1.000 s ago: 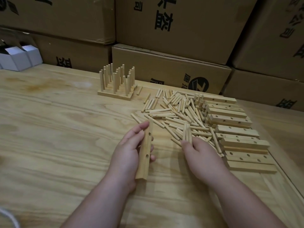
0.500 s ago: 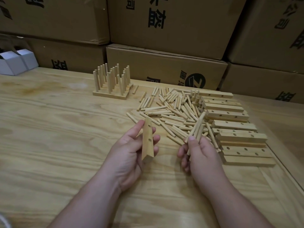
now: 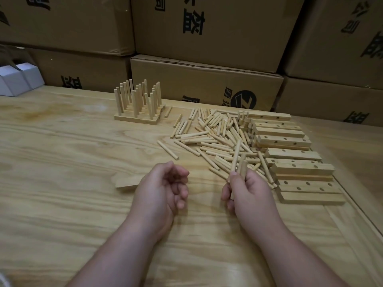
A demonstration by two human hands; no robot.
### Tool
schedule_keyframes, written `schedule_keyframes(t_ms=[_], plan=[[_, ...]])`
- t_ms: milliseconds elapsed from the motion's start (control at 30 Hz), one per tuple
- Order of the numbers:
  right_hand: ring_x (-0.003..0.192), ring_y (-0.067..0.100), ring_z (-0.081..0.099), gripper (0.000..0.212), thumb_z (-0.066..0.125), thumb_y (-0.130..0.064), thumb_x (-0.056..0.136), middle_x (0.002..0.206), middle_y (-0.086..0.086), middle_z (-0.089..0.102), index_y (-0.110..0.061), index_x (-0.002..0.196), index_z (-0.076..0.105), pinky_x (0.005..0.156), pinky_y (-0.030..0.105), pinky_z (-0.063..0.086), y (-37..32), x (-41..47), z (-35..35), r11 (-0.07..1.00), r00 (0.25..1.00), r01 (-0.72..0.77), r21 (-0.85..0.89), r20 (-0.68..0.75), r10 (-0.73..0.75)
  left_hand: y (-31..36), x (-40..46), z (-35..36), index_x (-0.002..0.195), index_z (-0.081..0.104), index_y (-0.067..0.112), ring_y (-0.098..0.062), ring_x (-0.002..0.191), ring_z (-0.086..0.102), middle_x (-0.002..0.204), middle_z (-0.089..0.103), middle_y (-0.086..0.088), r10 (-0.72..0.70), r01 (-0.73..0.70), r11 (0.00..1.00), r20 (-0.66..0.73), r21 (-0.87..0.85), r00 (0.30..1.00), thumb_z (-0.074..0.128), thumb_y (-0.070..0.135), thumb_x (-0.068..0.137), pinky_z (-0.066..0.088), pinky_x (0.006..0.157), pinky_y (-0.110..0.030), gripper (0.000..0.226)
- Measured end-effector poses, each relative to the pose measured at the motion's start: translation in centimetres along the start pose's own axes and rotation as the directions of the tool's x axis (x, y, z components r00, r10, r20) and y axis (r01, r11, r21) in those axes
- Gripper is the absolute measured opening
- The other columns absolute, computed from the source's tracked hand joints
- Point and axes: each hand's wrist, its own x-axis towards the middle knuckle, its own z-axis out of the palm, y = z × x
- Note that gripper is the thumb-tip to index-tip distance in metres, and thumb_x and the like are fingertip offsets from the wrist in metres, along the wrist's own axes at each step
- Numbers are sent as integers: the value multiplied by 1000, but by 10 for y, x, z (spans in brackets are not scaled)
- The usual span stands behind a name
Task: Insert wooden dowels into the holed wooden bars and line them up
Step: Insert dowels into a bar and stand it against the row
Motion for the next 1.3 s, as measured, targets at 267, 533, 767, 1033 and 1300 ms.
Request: schedule_keyframes(t_ms=[267, 533, 767, 1033, 1300], plan=[[47, 15, 54, 30, 46, -49, 85, 64, 9, 66, -26, 74, 61, 51, 42, 49, 0, -1, 1, 995, 1000, 4, -104, 7, -3, 3, -6, -11, 86, 70, 26, -6, 75, 61, 78, 66, 12, 579, -455, 672, -32, 585, 815, 58, 12, 87, 48, 69, -18, 18], [45, 13, 52, 30, 54, -31, 97, 53, 0, 61, -21, 70, 63, 47, 35, 46, 1, 0, 1, 996, 1000, 14, -93, -22, -16, 24, -3, -41, 130, 57, 47, -19, 135, 31, 140, 45, 15, 362, 62, -133, -10, 989, 932, 61, 41, 85, 20, 111, -41, 46], [45, 4, 52, 18, 65, -32, 90, 55, -10, 63, -27, 74, 73, 43, 17, 41, 1, 1, 1, 998, 996, 44, -55, -79, -48, 18, 1, -38, 97, 62, 40, -6, 95, 65, 91, 67, 19, 504, -208, 192, 85, 959, 859, 64, 44, 93, 44, 86, -30, 6], [49, 8, 53, 13, 63, -17, 96, 77, -2, 75, -16, 90, 74, 42, 18, 40, -6, 4, 0, 980, 999, 23, 197, 24, -28, 11, 6, -15, 118, 61, 22, -14, 46, 40, 68, 51, -2, -26, 9, 981, 86, 192, 996, 45, 27, 105, 30, 37, -19, 21], [46, 15, 46, 7, 55, -7, 97, 73, 9, 70, -10, 100, 60, 40, 21, 37, -7, 8, -3, 953, 998, -14, 304, 60, -4, 12, 11, -19, 115, 69, 8, -15, 48, 46, 70, 58, -5, -152, 131, 975, 112, 178, 982, 49, 24, 101, 40, 39, -24, 29]])
